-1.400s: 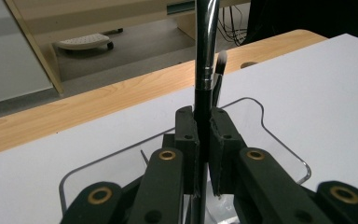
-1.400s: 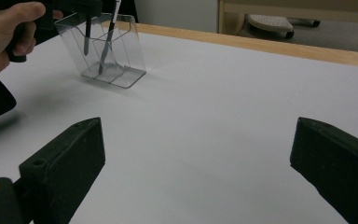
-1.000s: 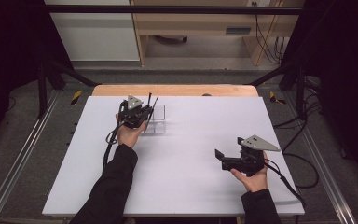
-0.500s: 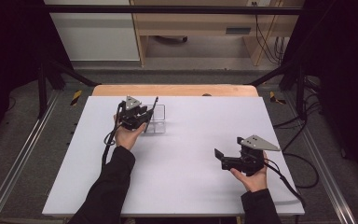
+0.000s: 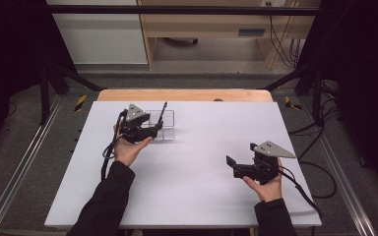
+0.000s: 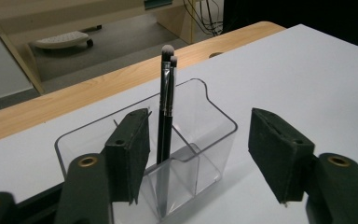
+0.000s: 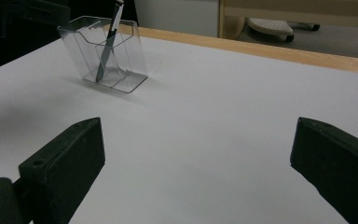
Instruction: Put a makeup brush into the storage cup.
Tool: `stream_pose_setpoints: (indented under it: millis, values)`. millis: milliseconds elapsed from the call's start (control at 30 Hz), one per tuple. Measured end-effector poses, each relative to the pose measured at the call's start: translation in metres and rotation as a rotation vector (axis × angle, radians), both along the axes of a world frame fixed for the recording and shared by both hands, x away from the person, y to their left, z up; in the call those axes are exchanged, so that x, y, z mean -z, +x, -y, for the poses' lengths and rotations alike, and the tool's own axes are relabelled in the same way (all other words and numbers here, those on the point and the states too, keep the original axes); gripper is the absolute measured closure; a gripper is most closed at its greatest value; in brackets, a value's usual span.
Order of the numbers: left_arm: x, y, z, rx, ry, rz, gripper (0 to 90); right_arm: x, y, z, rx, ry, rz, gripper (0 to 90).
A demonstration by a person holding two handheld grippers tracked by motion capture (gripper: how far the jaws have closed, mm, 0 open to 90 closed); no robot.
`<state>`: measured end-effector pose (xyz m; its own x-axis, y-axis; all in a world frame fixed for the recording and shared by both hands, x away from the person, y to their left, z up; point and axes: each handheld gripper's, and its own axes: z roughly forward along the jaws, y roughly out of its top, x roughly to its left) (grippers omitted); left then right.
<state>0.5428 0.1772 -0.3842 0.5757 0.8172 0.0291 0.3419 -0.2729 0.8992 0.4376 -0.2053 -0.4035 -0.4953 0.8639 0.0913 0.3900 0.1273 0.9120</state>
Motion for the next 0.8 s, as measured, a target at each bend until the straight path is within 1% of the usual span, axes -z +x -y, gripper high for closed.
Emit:
stream_pose_setpoints:
  millis: [100, 167, 233, 367, 533, 700, 800]
  values:
    - [-0.003, -0.009, -0.003, 0.005, -0.001, 0.006, 30.0, -0.001, 0.0, 0.0, 0.0, 0.001, 0.001, 3.4]
    - [-0.004, -0.015, -0.005, 0.004, -0.011, 0.005, 26.6, -0.001, 0.0, 0.001, 0.003, 0.003, 0.004, 3.4]
    - [-0.003, -0.019, -0.007, 0.006, -0.017, 0.001, 23.1, -0.001, -0.001, 0.001, 0.005, 0.003, 0.005, 3.3]
    - [0.0, -0.031, -0.01, 0.015, -0.025, 0.002, 18.9, -0.003, -0.001, 0.002, 0.006, 0.004, 0.009, 3.3]
    - [0.002, -0.043, -0.014, 0.023, -0.047, 0.015, 17.9, -0.003, -0.001, 0.002, 0.006, 0.0, 0.009, 3.1]
    - [0.004, -0.053, -0.017, 0.03, -0.053, 0.009, 15.9, -0.004, -0.002, 0.003, 0.005, 0.002, 0.012, 2.9]
    - [0.008, -0.06, -0.02, 0.034, -0.053, 0.002, 15.1, -0.004, -0.002, 0.003, 0.006, -0.001, 0.012, 2.9]
